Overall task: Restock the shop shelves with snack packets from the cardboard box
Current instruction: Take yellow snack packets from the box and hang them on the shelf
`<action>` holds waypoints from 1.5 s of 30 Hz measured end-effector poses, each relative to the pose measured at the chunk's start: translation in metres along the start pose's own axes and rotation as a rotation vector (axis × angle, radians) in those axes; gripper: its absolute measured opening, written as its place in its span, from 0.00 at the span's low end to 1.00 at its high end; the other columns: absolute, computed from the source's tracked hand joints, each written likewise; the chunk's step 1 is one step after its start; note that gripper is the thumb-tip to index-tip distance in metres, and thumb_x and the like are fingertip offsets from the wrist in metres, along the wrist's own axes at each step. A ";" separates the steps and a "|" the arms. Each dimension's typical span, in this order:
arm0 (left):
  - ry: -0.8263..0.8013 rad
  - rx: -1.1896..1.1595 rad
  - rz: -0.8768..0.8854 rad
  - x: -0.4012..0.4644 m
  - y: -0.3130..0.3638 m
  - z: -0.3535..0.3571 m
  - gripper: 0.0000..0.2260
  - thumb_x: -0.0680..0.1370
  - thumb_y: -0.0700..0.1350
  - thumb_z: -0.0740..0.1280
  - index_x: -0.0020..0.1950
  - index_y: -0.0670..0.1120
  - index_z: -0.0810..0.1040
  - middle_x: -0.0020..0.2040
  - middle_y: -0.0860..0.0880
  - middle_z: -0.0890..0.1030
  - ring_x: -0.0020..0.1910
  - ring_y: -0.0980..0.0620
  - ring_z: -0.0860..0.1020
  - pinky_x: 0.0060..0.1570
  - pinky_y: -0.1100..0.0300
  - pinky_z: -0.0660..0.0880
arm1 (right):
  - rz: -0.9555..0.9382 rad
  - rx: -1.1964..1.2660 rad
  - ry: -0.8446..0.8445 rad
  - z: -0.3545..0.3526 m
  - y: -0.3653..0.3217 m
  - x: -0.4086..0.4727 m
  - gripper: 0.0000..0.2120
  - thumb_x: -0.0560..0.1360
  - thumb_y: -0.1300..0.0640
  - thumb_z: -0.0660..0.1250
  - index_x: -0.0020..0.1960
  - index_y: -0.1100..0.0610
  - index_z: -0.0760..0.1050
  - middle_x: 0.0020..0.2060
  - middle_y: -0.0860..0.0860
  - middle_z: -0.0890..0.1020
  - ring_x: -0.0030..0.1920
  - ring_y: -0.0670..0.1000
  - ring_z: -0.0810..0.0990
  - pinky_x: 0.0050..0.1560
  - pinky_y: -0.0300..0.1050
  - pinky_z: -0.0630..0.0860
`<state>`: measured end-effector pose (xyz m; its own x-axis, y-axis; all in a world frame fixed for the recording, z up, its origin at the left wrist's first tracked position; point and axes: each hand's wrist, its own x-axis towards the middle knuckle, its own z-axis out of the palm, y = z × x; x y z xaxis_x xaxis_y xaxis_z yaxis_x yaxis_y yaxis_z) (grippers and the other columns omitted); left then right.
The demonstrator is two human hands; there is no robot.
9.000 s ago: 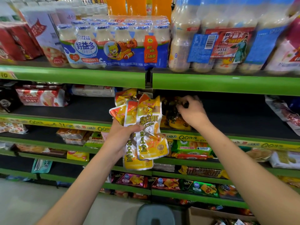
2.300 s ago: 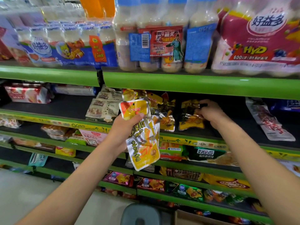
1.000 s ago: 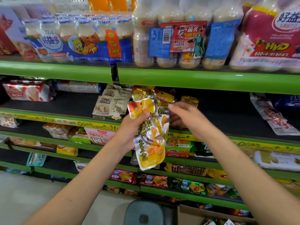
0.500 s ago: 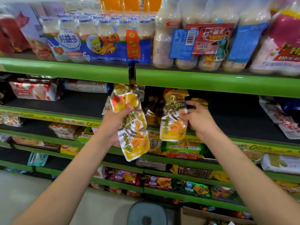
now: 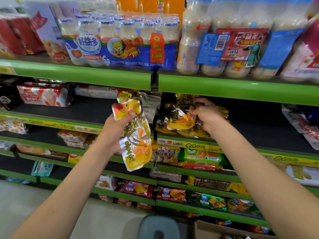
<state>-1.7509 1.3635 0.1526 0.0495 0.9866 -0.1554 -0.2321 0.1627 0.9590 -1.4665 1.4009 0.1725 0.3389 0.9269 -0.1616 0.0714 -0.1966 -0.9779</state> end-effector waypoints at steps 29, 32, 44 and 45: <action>-0.105 0.005 0.001 -0.006 0.004 0.023 0.30 0.63 0.55 0.79 0.64 0.50 0.79 0.58 0.47 0.84 0.61 0.42 0.81 0.66 0.38 0.70 | -0.155 -0.394 -0.048 0.013 0.009 0.019 0.11 0.77 0.66 0.62 0.49 0.51 0.76 0.47 0.55 0.82 0.37 0.50 0.78 0.26 0.39 0.72; -0.117 0.011 0.005 -0.007 0.005 0.027 0.30 0.63 0.55 0.79 0.63 0.51 0.80 0.58 0.48 0.84 0.62 0.42 0.80 0.67 0.38 0.69 | -0.217 -0.627 -0.067 0.012 0.014 0.019 0.07 0.76 0.60 0.68 0.54 0.54 0.77 0.49 0.55 0.83 0.46 0.55 0.81 0.38 0.42 0.76; -0.140 0.193 -0.029 0.001 0.003 0.057 0.10 0.70 0.55 0.77 0.49 0.55 0.85 0.48 0.56 0.87 0.51 0.55 0.84 0.58 0.51 0.74 | -0.108 -0.106 -0.287 0.011 0.007 -0.028 0.09 0.78 0.49 0.68 0.52 0.53 0.80 0.41 0.47 0.85 0.37 0.47 0.82 0.36 0.41 0.76; -0.155 0.205 -0.030 0.001 0.001 0.062 0.09 0.72 0.53 0.76 0.50 0.53 0.84 0.47 0.56 0.87 0.49 0.55 0.84 0.55 0.53 0.75 | -0.044 0.020 -0.377 0.015 0.008 -0.035 0.08 0.78 0.49 0.67 0.52 0.52 0.80 0.41 0.48 0.86 0.38 0.48 0.84 0.38 0.42 0.78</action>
<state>-1.6910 1.3641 0.1676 0.2057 0.9652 -0.1612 -0.0273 0.1703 0.9850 -1.4919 1.3718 0.1686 -0.0335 0.9876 -0.1536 0.0586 -0.1515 -0.9867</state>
